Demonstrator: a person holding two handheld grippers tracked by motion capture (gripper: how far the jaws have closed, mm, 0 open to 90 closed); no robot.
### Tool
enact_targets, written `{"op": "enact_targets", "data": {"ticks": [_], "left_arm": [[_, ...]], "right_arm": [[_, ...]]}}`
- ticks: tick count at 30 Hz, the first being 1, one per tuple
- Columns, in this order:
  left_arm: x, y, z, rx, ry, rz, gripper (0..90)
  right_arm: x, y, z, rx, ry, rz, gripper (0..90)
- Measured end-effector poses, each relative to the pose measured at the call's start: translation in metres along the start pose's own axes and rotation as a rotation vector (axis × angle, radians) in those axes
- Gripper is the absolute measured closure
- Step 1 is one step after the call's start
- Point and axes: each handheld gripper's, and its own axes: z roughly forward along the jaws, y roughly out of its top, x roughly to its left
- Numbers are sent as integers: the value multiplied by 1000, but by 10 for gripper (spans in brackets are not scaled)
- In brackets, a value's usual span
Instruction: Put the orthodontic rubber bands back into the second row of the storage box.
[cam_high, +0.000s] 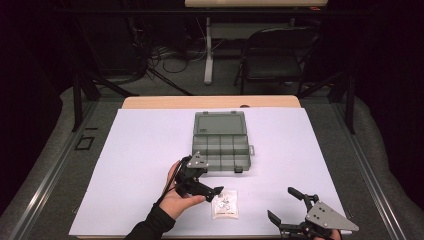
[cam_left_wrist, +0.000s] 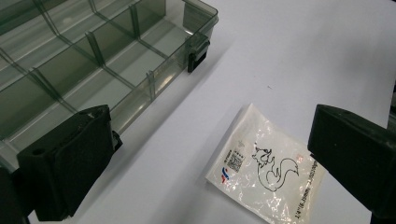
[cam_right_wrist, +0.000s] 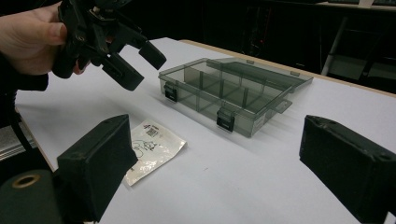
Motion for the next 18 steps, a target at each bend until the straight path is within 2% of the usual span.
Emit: {"op": "enact_targets", "data": {"ticks": [3, 7, 10, 13, 18], "left_arm": [[-2, -1, 4, 11, -2, 5, 22], [-4, -3, 9, 18, -10, 17, 157], [-4, -4, 13, 38, -22, 19, 163], [-5, -5, 17, 35, -37, 12, 216], [-6, -6, 20, 48, -52, 25, 285]], "right_arm": [[0, 0, 0, 1, 1, 0, 91], [0, 0, 0, 2, 1, 4, 91], [0, 0, 0, 5, 0, 3, 91], [0, 0, 0, 2, -1, 3, 91], [0, 0, 0, -1, -1, 3, 91]]}}
